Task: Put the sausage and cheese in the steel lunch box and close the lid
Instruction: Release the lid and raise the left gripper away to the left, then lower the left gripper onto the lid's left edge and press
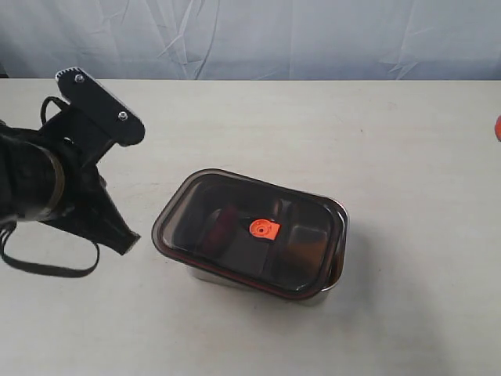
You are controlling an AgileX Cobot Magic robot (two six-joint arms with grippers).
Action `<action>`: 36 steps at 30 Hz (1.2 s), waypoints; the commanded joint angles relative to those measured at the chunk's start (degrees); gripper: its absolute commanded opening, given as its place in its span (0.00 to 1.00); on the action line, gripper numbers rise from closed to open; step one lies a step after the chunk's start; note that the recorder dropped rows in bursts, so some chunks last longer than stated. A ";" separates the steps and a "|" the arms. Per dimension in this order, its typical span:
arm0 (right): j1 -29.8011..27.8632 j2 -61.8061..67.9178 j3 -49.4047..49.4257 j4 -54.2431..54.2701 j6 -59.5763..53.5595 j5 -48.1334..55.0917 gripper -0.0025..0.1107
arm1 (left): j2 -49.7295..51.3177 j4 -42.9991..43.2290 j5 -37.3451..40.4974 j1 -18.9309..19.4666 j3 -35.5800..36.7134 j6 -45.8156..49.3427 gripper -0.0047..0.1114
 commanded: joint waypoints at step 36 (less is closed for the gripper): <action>-0.04 -0.32 0.00 -0.28 0.00 1.38 0.41 | 14.22 -41.25 -12.63 19.91 -5.35 26.83 0.04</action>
